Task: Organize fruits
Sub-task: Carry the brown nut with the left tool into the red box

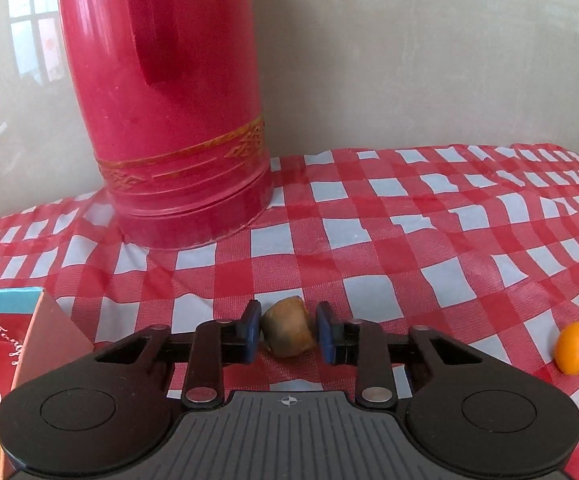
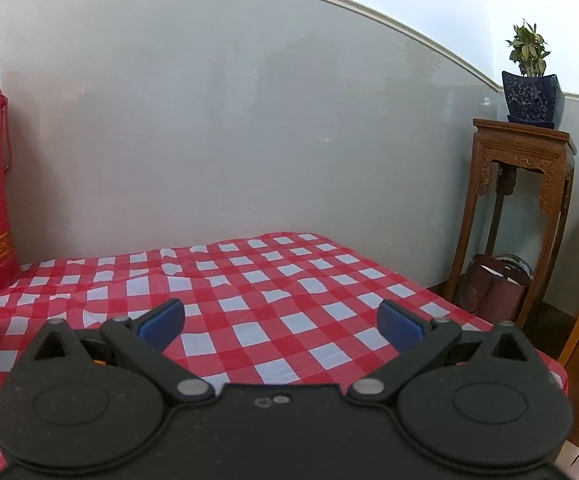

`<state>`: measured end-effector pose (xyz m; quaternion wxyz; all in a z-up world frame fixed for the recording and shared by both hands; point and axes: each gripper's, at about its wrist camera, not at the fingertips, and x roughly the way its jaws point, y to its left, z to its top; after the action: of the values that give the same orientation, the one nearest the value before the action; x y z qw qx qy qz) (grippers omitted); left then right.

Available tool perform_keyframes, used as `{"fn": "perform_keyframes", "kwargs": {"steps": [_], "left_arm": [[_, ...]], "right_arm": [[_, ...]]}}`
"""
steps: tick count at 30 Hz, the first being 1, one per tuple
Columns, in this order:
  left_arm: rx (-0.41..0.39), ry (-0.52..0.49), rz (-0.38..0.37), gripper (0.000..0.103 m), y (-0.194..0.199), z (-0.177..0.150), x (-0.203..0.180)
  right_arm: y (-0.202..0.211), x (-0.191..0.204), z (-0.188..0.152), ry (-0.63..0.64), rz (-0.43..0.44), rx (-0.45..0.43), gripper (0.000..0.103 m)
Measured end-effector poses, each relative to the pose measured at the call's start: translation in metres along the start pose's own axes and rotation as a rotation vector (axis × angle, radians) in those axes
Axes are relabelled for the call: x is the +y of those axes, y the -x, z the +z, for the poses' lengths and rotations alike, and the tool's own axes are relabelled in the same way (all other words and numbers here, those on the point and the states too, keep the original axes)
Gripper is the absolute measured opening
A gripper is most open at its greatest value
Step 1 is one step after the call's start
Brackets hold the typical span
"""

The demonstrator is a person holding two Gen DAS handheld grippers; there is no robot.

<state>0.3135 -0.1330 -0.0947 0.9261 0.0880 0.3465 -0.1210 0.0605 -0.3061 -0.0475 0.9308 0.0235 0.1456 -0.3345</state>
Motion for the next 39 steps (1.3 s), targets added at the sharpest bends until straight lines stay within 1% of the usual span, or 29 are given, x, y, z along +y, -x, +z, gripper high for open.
{"fn": "perform_keyframes", "kwargs": {"steps": [5,10,16,23,28,31,35,39], "left_arm": [[-0.002,0.023,-0.005,0.03,0.007,-0.001,0.0],[-0.019,0.021,-0.018,0.03,0.022,-0.002,-0.002],[-0.052,0.009,-0.015,0.03,0.046,-0.002,-0.002],[-0.095,0.018,0.002,0.03,0.08,-0.004,0.01],[-0.129,0.037,0.033,0.03,0.107,-0.008,0.031],[-0.142,0.045,0.067,0.03,0.121,-0.015,0.046],[-0.15,0.071,0.122,0.03,0.138,-0.027,0.072],[-0.139,0.102,0.176,0.03,0.148,-0.042,0.099]], "right_arm": [[0.001,0.0,0.0,0.005,-0.005,-0.006,0.097],[0.001,0.002,0.0,0.01,-0.004,-0.004,0.097],[0.005,0.005,0.0,0.019,0.012,-0.01,0.097],[0.007,0.009,0.0,0.031,0.024,-0.015,0.097],[0.008,0.012,0.0,0.043,0.028,-0.015,0.097],[0.008,0.014,0.0,0.046,0.034,-0.014,0.097],[0.011,0.02,-0.002,0.064,0.045,-0.017,0.097],[0.014,0.029,-0.004,0.087,0.06,-0.018,0.097]]}}
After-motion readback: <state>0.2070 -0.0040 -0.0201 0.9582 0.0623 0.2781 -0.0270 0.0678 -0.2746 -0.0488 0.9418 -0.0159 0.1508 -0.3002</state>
